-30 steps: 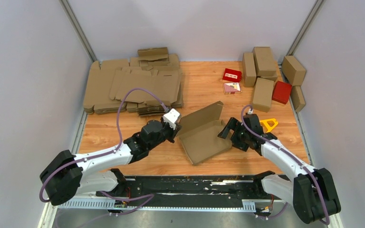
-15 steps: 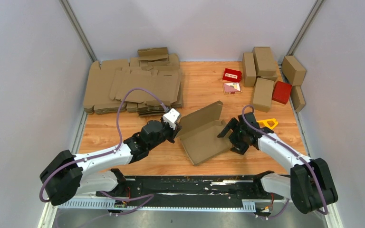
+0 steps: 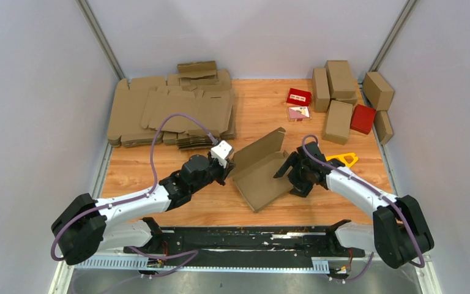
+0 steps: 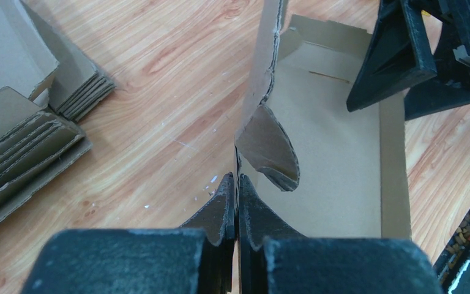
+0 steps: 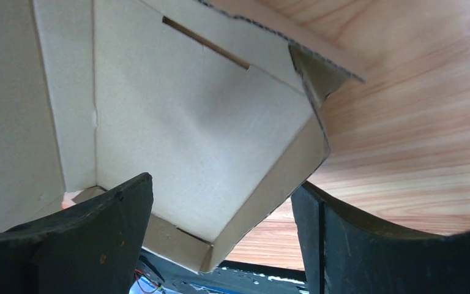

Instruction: Fold the paper box

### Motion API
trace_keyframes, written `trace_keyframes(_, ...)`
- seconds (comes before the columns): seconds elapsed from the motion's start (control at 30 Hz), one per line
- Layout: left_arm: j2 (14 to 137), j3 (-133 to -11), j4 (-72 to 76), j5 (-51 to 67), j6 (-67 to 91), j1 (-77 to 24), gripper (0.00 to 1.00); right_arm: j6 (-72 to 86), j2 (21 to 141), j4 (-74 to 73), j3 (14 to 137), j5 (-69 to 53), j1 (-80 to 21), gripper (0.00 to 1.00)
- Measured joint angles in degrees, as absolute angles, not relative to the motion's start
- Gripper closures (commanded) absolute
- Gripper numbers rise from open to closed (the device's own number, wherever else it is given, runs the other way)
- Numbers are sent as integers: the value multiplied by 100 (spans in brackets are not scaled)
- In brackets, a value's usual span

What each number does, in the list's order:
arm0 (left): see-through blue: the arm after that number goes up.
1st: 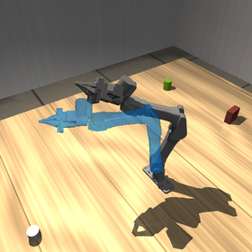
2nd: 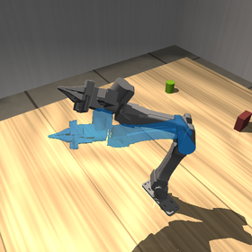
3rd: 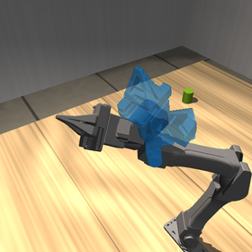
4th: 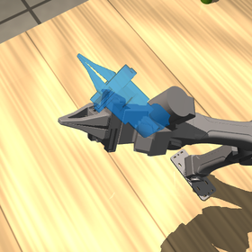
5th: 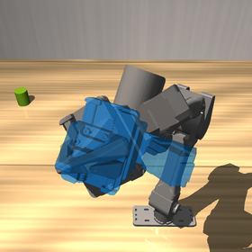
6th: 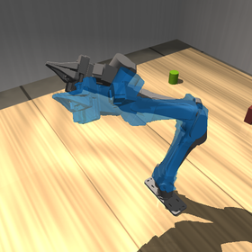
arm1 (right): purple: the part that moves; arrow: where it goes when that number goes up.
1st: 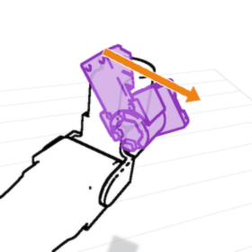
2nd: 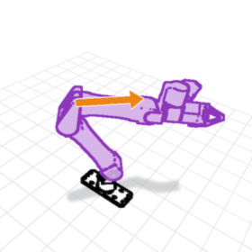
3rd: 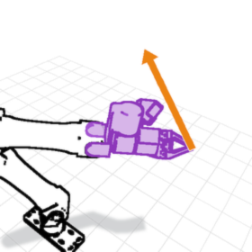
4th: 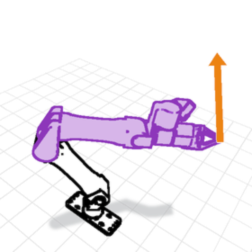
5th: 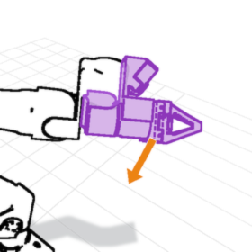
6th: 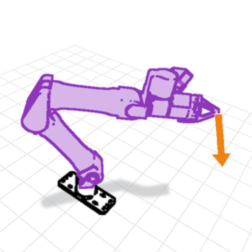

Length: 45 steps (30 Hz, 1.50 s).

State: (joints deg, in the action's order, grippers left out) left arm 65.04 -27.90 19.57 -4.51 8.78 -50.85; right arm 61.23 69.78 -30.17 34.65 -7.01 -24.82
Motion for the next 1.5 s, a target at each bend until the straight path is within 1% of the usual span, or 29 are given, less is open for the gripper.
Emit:
trace_keyframes(0.33, 6672, -2790, 2071, -8, 913, -5083, 100, 6156, 7347, -3015, 3774, -582, -2530, 27)
trace_keyframes(0.63, 6803, -2792, 2290, 550, 1007, -5057, 100, 5975, 7651, -3015, 3876, -493, -2532, 29)
trace_keyframes(0.67, 6805, -2792, 2303, 598, 1011, -5054, 100, 5937, 7686, -3015, 3894, -495, -2532, 29)
trace_keyframes(0.73, 6805, -2792, 2309, 681, 1017, -5050, 100, 5841, 7738, -3009, 3916, -497, -2532, 24)
trace_keyframes(0.83, 6816, -2792, 2338, 797, 1024, -5048, 100, 5551, 7762, -2936, 3933, -513, -2532, 8)
trace_keyframes(0.9, 6825, -2792, 2338, 803, 1022, -5050, 100, 5360, 7762, -2912, 3957, -493, -2532, 1)
trace_keyframes(0.93, 6825, -2792, 2335, 768, 1022, -5052, 100, 5214, 7747, -2912, 3970, -449, -2534, 0)
trace_keyframes(1.17, 6726, -2794, 2121, -3, 1013, -5059, 100, 4261, 7529, -3030, 4115, 224, -2504, 0)
trace_keyframes(1.27, 6670, -2794, 2060, -204, 1013, -5059, 93, 3999, 7478, -3041, 4130, 307, -2320, 1)
trace_keyframes(1.33, 6661, -2794, 2045, -235, 1011, -5059, 86, 3905, 7424, -2969, 4097, 276, -2185, 3)
trace_keyframes(1.43, 6661, -2792, 2047, -239, 1020, -5059, 72, 3885, 7319, -2753, 3942, 110, -2095, 7)
trace_keyframes(1.5, 6674, -2792, 2084, -207, 1035, -5059, 57, 3885, 7303, -2650, 3848, -12, -2093, 8)
